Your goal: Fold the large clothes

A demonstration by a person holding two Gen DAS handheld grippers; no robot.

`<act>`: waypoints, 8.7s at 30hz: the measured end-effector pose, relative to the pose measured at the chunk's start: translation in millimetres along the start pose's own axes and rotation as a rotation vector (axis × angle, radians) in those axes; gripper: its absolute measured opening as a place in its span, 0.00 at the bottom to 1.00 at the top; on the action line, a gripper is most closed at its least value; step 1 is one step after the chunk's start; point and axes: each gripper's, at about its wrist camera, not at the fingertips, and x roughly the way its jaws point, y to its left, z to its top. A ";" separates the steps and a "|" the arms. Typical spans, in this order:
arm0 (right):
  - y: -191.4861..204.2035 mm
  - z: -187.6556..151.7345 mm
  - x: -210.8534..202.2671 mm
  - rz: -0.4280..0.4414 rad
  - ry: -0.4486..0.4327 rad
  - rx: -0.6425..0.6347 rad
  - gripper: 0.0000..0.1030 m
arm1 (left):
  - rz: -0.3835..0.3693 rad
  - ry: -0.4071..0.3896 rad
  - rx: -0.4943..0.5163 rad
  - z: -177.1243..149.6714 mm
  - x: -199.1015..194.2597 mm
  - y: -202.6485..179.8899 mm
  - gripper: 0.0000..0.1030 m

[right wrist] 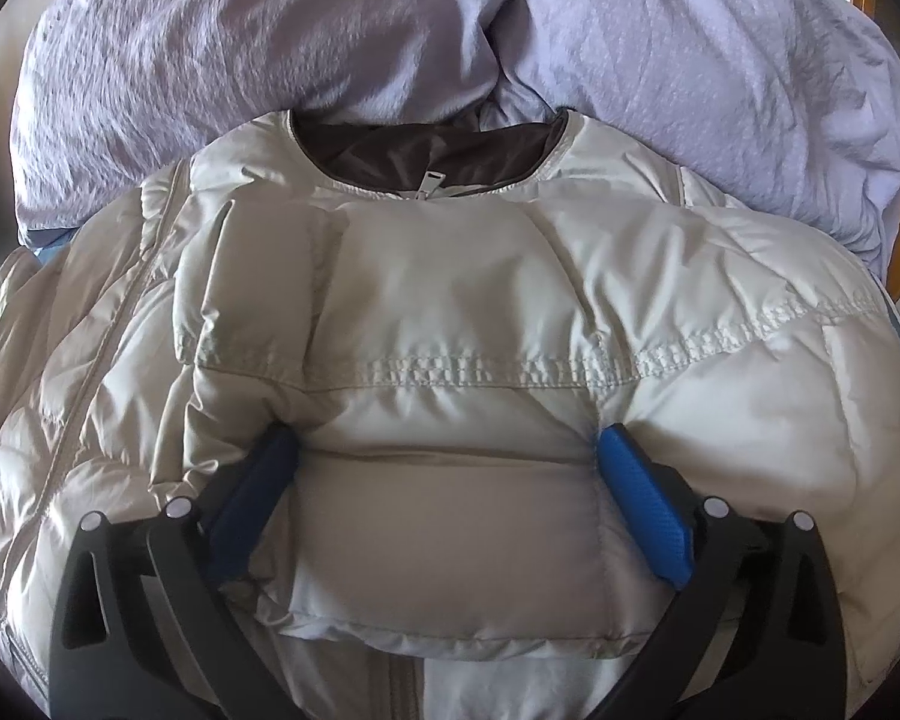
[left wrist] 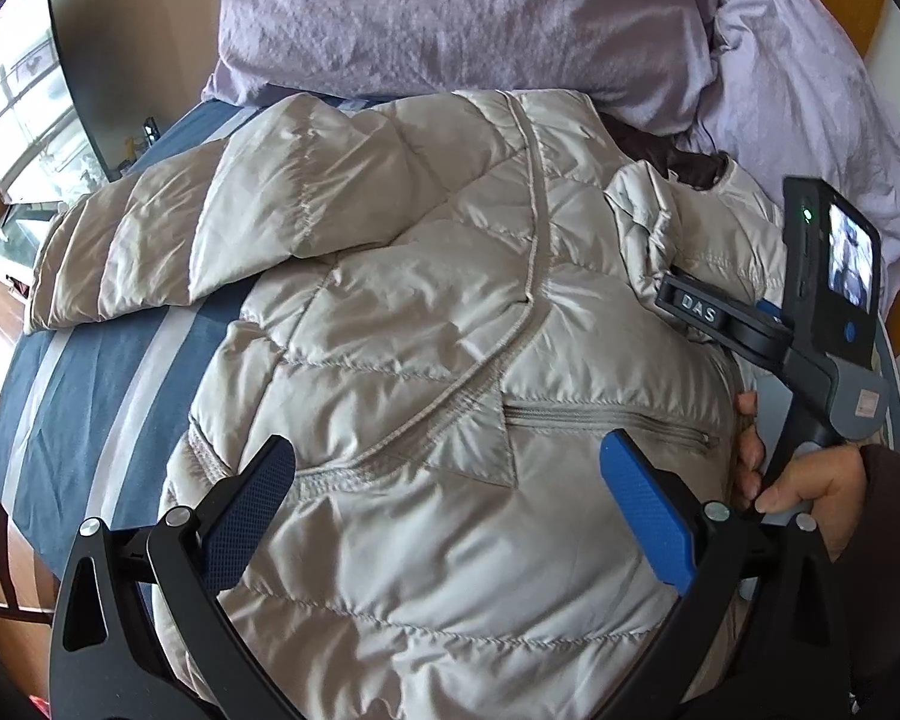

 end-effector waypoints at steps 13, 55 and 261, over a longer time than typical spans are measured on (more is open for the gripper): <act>-1.1 0.3 -1.3 0.002 -0.004 0.004 0.98 | 0.065 -0.029 -0.129 27.0 4.4 71.7 0.99; -1.3 -1.2 -3.8 0.011 -0.003 0.000 0.98 | 0.234 -0.037 -0.735 70.0 53.1 296.1 0.31; -272.3 -207.2 -175.4 0.161 0.277 0.344 0.13 | -0.155 0.125 0.045 -52.8 -26.3 121.3 0.19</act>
